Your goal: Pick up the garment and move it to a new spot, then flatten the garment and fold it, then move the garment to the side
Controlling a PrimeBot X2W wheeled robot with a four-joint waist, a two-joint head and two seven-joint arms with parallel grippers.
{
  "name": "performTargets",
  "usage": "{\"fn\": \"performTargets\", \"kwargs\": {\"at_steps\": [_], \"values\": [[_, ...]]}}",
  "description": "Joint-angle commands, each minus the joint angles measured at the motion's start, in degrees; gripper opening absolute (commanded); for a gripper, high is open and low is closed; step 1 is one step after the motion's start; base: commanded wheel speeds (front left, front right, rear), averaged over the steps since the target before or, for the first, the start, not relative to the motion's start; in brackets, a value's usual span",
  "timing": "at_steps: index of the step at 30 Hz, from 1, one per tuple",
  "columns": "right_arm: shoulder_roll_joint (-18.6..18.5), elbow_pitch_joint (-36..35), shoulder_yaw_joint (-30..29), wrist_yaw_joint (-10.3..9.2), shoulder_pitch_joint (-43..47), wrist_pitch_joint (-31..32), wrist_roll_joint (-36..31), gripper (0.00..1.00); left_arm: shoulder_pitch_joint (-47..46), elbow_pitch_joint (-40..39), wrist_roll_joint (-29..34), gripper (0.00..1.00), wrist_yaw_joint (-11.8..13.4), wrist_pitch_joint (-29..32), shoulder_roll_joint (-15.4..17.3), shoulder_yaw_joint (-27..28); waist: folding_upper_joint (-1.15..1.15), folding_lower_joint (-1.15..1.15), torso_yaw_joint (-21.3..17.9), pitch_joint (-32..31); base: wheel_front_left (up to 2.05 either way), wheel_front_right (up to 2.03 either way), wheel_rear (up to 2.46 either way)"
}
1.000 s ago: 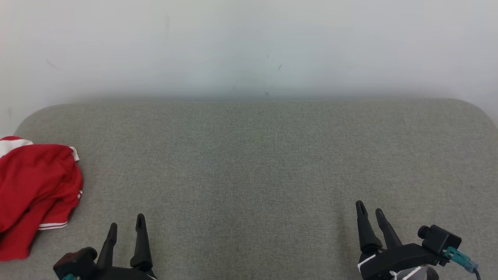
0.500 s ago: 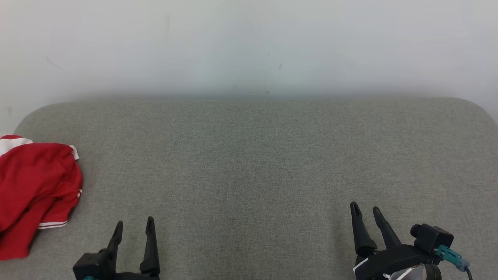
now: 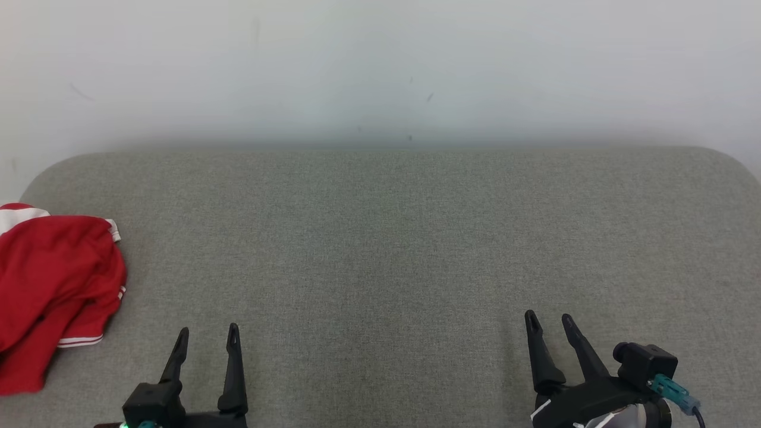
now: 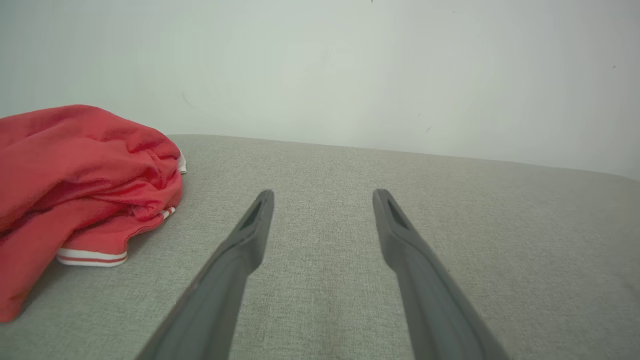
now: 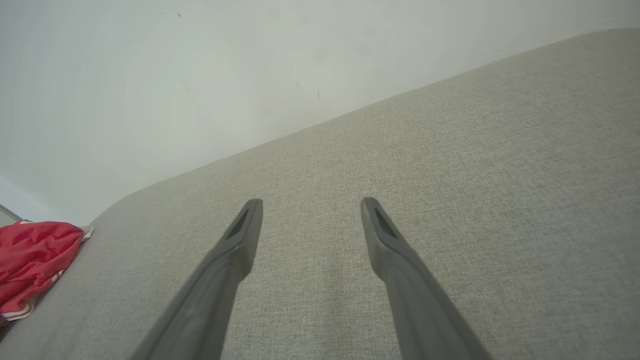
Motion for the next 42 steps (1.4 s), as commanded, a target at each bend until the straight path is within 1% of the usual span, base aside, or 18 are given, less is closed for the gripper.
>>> {"fn": "performTargets", "kwargs": {"at_steps": [1, 8, 19, 28, 42], "values": [[-0.23, -0.05, 0.28, 0.25, -1.08, -0.40, -1.21, 1.00, -0.17, -0.38, 0.96, 1.00, 0.17, -0.71, 0.07, 0.16, 0.00, 0.00, 0.02, 0.07, 0.00, 0.00, 0.00], [-0.24, 0.13, 0.73, 0.26, -0.99, -1.00, -3.84, 1.00, 0.10, 0.84, 2.27, 1.00, -1.44, -1.56, -0.37, 0.48, 0.00, 0.00, 0.07, 0.32, 0.00, 0.00, 0.00], [-0.24, 0.73, 1.32, 0.25, -1.47, -1.83, -7.15, 1.00, -0.32, 2.36, 3.99, 1.00, -2.88, -2.79, -1.40, 1.73, 0.00, 0.00, 0.26, 0.44, 0.00, 0.00, 0.00], [-0.26, 1.51, 1.92, 0.27, -1.77, -2.80, -10.41, 1.00, -0.14, 2.98, 7.41, 1.00, -3.20, -3.77, -1.93, 2.20, 0.00, 0.00, 0.45, 0.32, 0.00, 0.00, 0.00], [-0.25, 1.22, 2.08, 0.28, -0.37, -2.44, -10.36, 1.00, 1.06, 4.14, 7.01, 1.00, -3.77, -3.75, -2.71, 2.95, 0.00, 0.00, 1.00, -0.41, 0.00, 0.00, 0.00]]}}
